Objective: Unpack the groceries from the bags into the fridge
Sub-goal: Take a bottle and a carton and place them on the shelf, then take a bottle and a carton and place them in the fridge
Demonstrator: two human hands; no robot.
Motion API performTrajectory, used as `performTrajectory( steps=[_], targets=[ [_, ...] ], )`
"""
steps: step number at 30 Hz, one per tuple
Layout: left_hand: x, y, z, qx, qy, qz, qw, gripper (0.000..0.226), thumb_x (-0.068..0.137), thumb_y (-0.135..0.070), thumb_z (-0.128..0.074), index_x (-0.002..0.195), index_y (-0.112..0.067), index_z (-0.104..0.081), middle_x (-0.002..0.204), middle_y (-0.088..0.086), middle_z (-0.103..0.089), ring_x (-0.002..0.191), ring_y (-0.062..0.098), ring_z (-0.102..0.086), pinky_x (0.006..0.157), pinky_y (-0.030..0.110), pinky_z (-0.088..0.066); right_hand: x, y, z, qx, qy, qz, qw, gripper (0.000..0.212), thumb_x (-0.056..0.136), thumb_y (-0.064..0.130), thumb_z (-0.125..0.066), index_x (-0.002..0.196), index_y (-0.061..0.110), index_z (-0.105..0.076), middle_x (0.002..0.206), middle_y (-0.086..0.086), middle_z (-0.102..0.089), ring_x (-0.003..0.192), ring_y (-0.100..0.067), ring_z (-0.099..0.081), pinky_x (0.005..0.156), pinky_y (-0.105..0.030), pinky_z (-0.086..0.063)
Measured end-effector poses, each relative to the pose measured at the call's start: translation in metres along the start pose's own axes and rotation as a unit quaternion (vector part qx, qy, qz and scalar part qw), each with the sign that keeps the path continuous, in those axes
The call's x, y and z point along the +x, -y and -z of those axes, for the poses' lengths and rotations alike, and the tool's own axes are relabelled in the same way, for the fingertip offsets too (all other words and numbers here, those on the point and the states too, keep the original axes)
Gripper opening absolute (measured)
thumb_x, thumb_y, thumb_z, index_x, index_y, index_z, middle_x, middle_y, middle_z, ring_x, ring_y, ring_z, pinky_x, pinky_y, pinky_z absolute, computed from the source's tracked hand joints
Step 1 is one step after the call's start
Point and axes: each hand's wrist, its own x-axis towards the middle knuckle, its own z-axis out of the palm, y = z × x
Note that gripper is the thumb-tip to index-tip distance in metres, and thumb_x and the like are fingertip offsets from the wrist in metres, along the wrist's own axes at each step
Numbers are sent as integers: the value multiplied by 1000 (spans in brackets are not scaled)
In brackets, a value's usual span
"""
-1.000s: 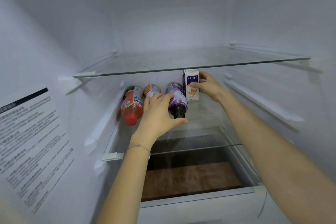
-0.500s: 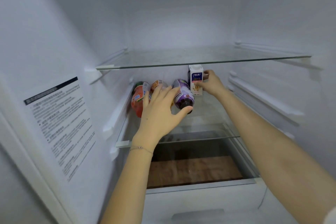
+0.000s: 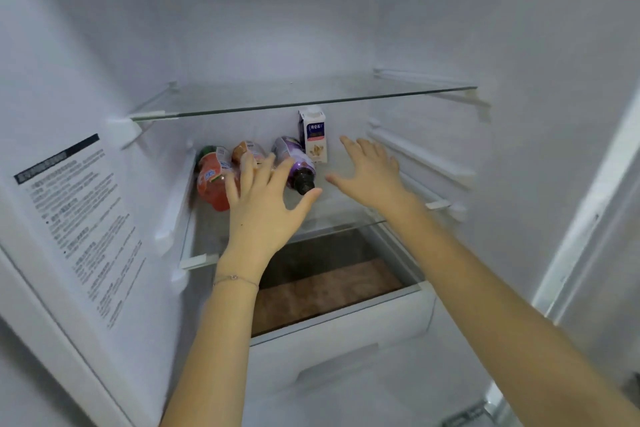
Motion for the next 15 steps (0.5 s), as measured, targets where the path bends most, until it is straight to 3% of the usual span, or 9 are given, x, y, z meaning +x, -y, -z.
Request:
performTrajectory(
  steps=[5, 8, 12, 15],
  targets=[
    [-14, -10, -4, -11, 0, -27, 1000, 75, 87, -73, -31, 150, -33, -29, 160, -2, -23, 149, 23, -3, 119, 53, -1, -68, -9, 26, 12, -14, 2, 1000, 82, 86, 63, -49, 152, 36, -7, 161, 0, -14, 147, -26, -11, 116, -52, -17],
    [-33, -23, 0, -27, 0, -53, 998, 76, 87, -76, -29, 150, -33, -29, 159, -2, -26, 149, 22, -7, 120, 53, -3, -110, -14, 50, 14, -13, 17, 1000, 82, 89, 55, -53, 153, 34, -6, 160, -1, -16, 145, -27, -15, 115, -51, -20],
    [-65, -55, 12, -49, 9, -95, 994, 83, 82, -79, -20, 150, -33, -30, 158, -2, -27, 150, 19, -5, 120, 50, 0, -166, -16, 82, 18, -33, 38, 999, 80, 87, 44, -61, 153, 26, -19, 156, -4, -27, 141, -27, -27, 113, -46, -26],
    [-87, -86, 22, -70, 13, -128, 989, 82, 82, -79, -19, 149, -33, -31, 158, -2, -27, 150, 19, -5, 120, 49, 2, -213, -24, 108, 14, -25, 32, 999, 79, 89, 47, -58, 153, 27, -15, 157, -3, -24, 143, -26, -21, 116, -45, -21]
  ],
)
